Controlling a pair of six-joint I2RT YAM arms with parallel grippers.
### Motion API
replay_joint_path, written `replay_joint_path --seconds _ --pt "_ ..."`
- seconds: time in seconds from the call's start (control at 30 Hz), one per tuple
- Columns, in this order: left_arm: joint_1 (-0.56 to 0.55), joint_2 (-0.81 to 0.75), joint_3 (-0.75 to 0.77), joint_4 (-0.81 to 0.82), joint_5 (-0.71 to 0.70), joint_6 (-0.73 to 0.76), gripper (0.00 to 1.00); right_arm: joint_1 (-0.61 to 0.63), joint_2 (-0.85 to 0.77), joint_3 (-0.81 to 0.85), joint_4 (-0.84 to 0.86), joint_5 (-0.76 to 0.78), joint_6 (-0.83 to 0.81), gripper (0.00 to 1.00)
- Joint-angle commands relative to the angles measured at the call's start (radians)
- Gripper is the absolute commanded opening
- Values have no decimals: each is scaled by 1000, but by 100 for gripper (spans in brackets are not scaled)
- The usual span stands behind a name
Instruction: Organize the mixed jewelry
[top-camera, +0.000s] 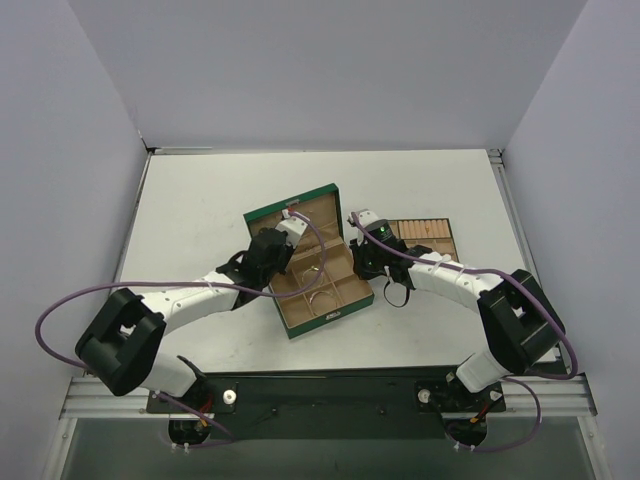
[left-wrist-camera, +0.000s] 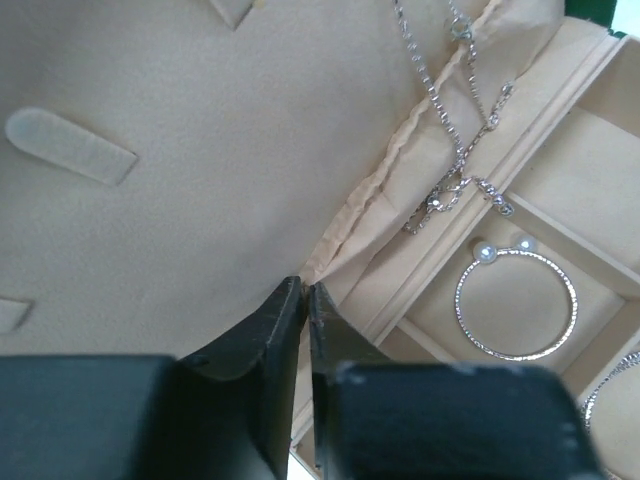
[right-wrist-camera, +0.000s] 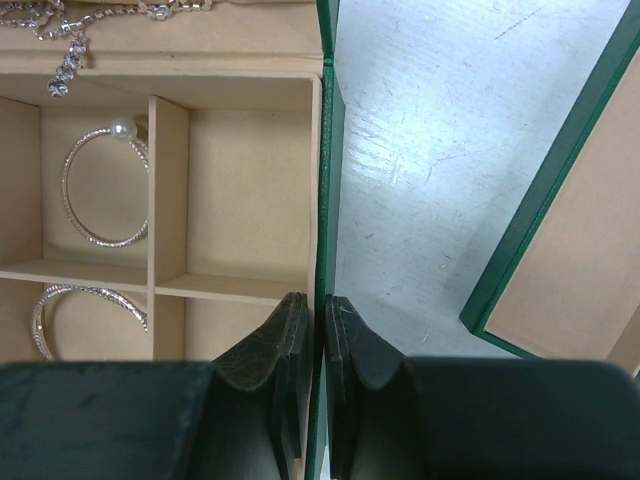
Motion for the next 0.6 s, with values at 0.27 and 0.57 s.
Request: replay_joint_path --seconds 0.27,0.57 --pt "4 -6 22 -21 13 -26 0 10 8 -27 -31 -66 8 3" --pt "4 -29 31 -55 95 -61 0 7 -187 -86 63 20 138 54"
